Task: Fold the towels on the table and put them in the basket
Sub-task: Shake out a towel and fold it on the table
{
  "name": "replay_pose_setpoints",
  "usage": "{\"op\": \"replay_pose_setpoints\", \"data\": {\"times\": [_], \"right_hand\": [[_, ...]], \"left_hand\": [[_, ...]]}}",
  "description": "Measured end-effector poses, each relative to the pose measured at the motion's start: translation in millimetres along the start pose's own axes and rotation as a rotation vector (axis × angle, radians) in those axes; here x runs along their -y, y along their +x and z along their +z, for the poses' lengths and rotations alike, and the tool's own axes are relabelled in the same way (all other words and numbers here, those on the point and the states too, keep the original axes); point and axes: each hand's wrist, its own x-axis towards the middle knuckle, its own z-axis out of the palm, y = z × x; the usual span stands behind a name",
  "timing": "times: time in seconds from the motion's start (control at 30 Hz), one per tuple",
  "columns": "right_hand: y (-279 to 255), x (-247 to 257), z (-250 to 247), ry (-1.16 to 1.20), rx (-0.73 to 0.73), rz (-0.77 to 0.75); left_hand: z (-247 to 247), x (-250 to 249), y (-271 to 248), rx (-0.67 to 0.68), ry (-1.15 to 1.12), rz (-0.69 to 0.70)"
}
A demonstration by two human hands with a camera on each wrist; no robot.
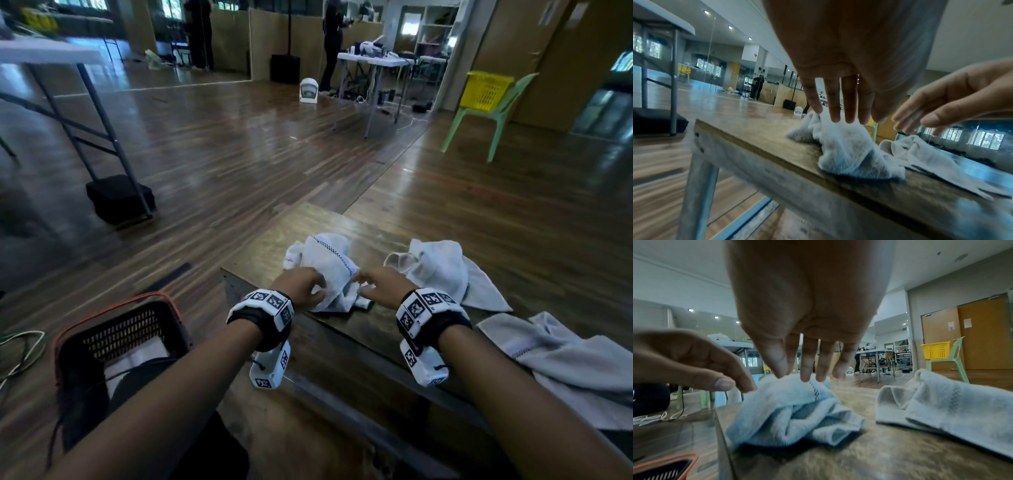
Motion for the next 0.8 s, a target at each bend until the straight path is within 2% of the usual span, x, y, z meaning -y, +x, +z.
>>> {"op": "replay_pose_setpoints", "data": {"times": [0.1,0.27,0.5,0.7,0.8], "right_hand": [[13.0,-6.7,17.9,-0.006,-0.04,-0.028],[35.7,-12.8,38.5,-0.067,-0.039,-0.073],[53.2,-19.2,52.5,-0.08,-0.094,-0.115],[61.7,-16.2,55.8,-0.2,-0.19,-0.145],[64.2,-10.5,57.1,-0.234,-0.26,-0.191]], "left_hand": [[24.4,4.1,9.9,-0.03,-0.01,0.01],[54.2,7.2,24.0,-0.1,0.038,-0.053],[65.6,14.7,33.0,-0.202,-0.065,-0.097],[62.7,13.5,29.4,-0.147,0.075,-0.119],[61.2,13.2,27.2,-0.159,0.035,-0.137]]}}
